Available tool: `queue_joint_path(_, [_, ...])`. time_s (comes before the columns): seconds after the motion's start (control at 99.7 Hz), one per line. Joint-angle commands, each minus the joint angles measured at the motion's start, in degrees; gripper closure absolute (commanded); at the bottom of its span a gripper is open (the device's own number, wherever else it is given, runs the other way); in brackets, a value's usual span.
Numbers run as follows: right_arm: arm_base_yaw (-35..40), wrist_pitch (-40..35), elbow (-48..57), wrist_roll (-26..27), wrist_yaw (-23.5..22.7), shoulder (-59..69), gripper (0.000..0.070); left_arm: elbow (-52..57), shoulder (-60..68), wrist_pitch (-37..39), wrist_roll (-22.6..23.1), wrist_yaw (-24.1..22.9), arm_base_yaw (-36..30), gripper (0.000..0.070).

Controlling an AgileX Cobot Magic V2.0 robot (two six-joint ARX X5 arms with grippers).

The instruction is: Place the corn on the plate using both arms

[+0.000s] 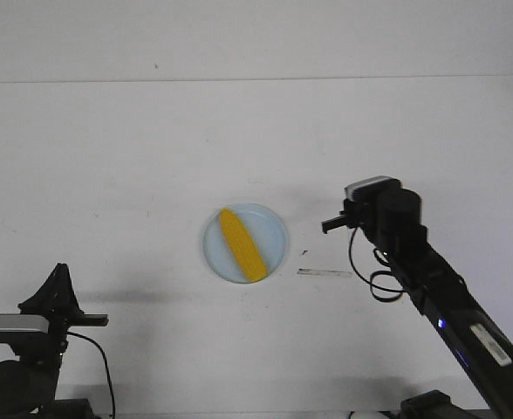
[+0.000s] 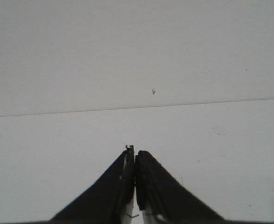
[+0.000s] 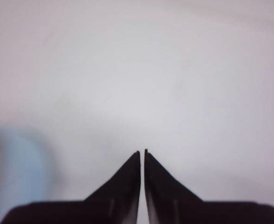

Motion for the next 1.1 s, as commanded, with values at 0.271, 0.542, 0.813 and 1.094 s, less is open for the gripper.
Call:
queue_joint_path(0.271, [-12.9, 8.2, -19.7, -2.7, 0.0, -19.7, 0.0685, 0.5, -0.1, 0.6, 0.3, -0.3, 0.1, 0.0691])
queue_joint_path(0.542, [-14.6, 6.3, -28.9, -2.3, -0.1, -38.9, 0.0685, 0.5, -0.1, 0.6, 0.3, -0.3, 0.1, 0.0691])
queue_joint_path(0.813, [-14.6, 1.5, -28.9, -1.2, 0.0, -54.4, 0.0685, 0.5, -0.1, 0.6, 0.3, -0.3, 0.1, 0.0691])
queue_joint_path(1.094, [-14.6, 1.5, -28.9, -1.2, 0.0, -59.7, 0.0685, 0.5, -0.1, 0.6, 0.3, -0.3, 0.1, 0.0691])
